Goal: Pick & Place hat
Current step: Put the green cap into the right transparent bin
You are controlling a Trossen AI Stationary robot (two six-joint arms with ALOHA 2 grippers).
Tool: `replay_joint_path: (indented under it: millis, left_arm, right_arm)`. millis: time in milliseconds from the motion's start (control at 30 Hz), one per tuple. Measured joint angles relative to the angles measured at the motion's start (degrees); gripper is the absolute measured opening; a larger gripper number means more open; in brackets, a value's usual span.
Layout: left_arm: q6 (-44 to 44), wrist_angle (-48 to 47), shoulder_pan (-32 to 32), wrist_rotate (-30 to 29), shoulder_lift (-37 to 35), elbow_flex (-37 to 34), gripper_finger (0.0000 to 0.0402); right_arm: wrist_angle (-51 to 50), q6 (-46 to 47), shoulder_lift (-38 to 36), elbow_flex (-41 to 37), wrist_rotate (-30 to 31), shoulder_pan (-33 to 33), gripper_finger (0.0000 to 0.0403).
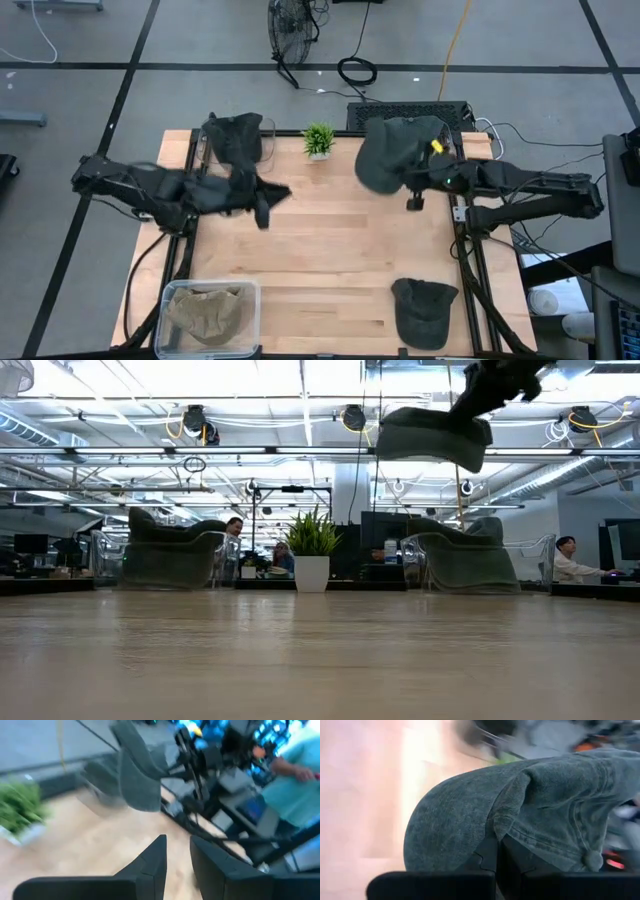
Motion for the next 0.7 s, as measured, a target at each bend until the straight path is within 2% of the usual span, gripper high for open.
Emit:
replay_joint_path:
  millis: [133, 300, 467, 700]
  left_arm:
    - [5.16, 0.04, 5.71, 2.03, -4.18, 0.00, 0.0093]
    - [10.18, -0.05, 12.87, 8.00, -8.20, 0.00, 0.0093]
    - [14.93, -0.92, 19.14, 14.00, -9.36, 0.00, 0.0093]
    - [16.13, -3.26, 24.34, 18.04, -9.16, 0.00, 0.0093]
  right_arm:
    - [-0.20, -5.03, -0.35, 0.02, 2.59, -6.62, 0.0000]
    - [-3.68, -11.26, 0.16, 0.04, 4.06, -13.75, 0.0000]
    - [-4.23, -19.73, -0.09, -1.13, 7.79, -19.71, 0.0000]
    - [-3.19, -25.02, 0.45, -4.74, 6.29, -24.35, 0.0000]
